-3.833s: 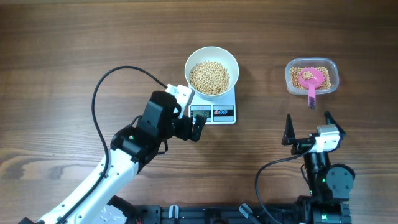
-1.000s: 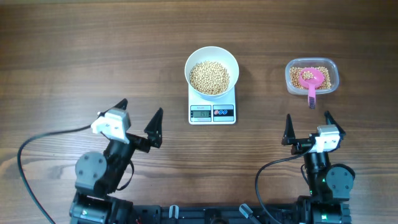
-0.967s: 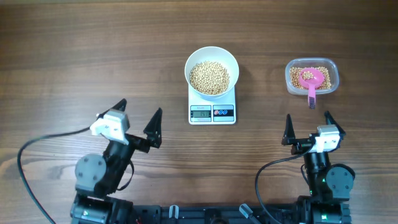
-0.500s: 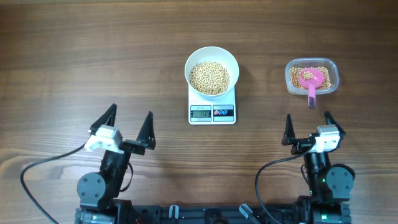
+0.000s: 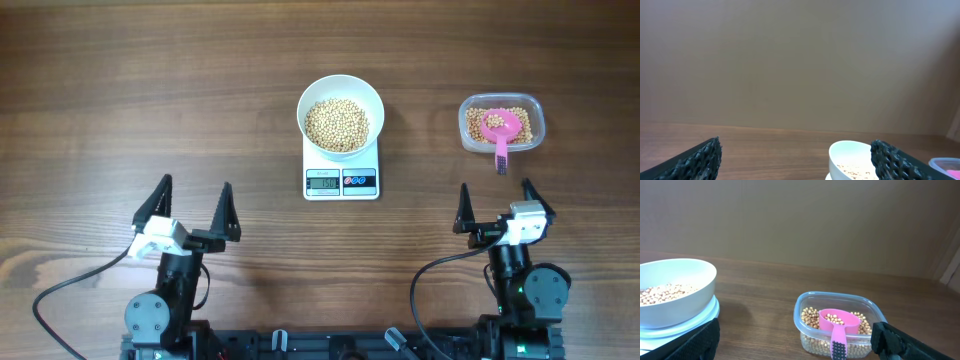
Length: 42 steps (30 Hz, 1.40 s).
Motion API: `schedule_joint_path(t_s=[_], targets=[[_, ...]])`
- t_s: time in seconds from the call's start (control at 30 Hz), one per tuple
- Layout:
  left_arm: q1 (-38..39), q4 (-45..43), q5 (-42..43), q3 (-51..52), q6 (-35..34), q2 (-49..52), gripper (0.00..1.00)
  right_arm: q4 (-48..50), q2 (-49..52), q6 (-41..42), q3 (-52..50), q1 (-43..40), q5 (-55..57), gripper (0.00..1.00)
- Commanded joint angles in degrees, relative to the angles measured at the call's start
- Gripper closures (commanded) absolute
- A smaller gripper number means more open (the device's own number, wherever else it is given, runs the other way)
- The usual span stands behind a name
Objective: Scoop item into bowl and weigh 150g on scale
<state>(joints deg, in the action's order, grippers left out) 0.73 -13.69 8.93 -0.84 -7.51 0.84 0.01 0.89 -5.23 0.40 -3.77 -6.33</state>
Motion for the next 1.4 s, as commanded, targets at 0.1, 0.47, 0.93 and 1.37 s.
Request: schedule_joint_path(t_s=[0.1,0.47,0.93,1.37], targets=[[-1.4,3.9,0.7,0.5,1.3,-0.7,0.0,0.3,-0.7,-0.2,-0.1,0.4,0.8,0.0],[-1.4,17.4,-0.5,0.5,1.3,-0.7,0.0,0.3,-0.7,-0.2,-0.1,0.4,0.8,0.0],[-1.2,18.1,-7.2,0.5,2.4,-0.7,0.0,0.2,-0.7,-0.2,-0.1,0.4,0.8,0.0],[-1.2,18.1,-6.7,0.5,15.0,-0.7,0.0,0.3,-0.7,-0.2,-0.1,0.4,0.8,0.0]])
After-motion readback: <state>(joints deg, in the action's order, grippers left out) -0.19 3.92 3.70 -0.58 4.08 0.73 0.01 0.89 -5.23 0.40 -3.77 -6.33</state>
